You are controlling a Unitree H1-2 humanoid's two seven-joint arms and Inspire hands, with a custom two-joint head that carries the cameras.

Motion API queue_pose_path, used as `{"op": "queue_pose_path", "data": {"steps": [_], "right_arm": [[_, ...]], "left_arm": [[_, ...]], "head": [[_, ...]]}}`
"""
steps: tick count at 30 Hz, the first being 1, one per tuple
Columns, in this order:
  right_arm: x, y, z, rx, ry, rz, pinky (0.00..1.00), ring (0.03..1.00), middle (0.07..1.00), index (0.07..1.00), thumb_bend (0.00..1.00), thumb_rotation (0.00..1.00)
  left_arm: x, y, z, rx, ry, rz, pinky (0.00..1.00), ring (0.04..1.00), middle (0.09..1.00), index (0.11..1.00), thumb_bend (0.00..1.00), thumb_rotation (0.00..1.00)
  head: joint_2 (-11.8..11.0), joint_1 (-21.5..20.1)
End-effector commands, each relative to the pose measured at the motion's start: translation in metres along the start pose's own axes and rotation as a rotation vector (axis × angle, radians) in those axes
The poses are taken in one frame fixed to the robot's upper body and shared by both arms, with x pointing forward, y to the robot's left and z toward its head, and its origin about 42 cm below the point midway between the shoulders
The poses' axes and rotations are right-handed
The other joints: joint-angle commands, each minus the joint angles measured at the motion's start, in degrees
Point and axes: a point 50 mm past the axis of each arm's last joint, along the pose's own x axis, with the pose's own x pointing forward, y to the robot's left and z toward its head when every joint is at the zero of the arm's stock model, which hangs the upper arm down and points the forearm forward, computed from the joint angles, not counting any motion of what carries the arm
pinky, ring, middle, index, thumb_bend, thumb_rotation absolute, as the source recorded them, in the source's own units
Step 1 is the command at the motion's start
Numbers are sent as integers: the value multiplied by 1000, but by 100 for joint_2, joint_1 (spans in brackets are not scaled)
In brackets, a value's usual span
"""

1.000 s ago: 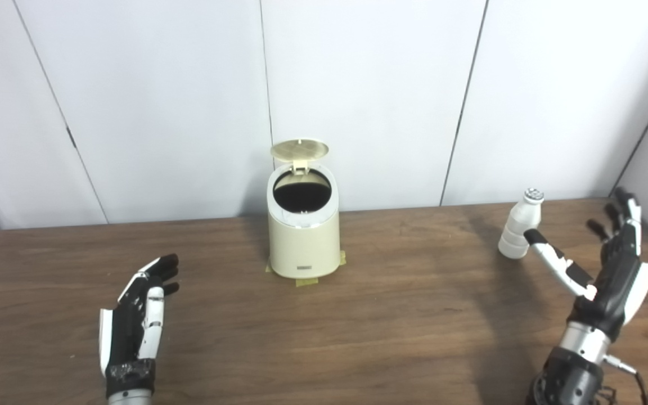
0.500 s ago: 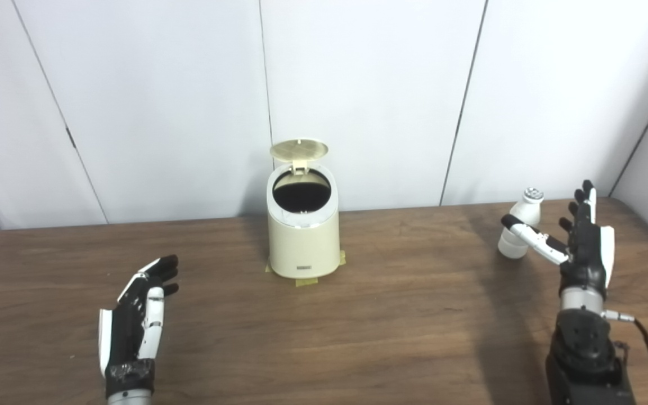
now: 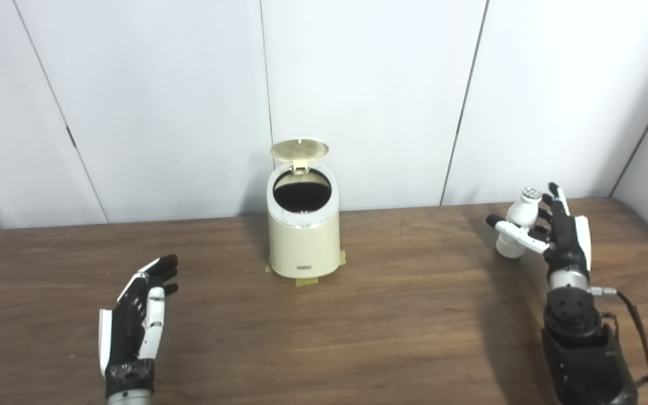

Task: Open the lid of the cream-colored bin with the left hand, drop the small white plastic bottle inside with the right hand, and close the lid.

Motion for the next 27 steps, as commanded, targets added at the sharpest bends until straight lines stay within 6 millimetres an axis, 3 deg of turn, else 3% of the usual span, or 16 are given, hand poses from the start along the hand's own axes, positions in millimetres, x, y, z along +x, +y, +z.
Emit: {"op": "queue_pose_path", "data": {"steps": [1, 4, 13, 18, 25, 27], "right_arm": [[18, -6, 32, 15, -96, -33, 721, 837, 893, 907, 901, 311], [23, -5, 31, 0, -93, -26, 681, 801, 859, 881, 900, 306], [36, -3, 21, -12, -72, -13, 722, 823, 866, 881, 896, 289], [37, -1, 15, 25, -54, 1, 784, 872, 903, 903, 856, 206], [37, 1, 8, 16, -14, 5, 708, 814, 868, 897, 811, 87], [38, 0, 6, 29, -13, 13, 730, 825, 873, 899, 800, 61]], "left_arm": [[2, 5, -1, 27, -44, 2, 726, 787, 784, 756, 104, 726], [2, 6, -1, 18, -45, 0, 730, 789, 785, 755, 114, 726], [0, 7, 0, 27, -51, 2, 728, 787, 783, 754, 103, 707], [-1, 9, 1, 28, -55, 2, 733, 788, 784, 758, 117, 707], [-1, 12, 1, 30, -64, 3, 723, 784, 780, 750, 124, 725], [-1, 12, 0, 31, -64, 7, 724, 783, 779, 752, 118, 731]], "head": [[-2, 0], [-15, 12], [-21, 13], [-20, 15], [-10, -16], [-5, -16]]}}
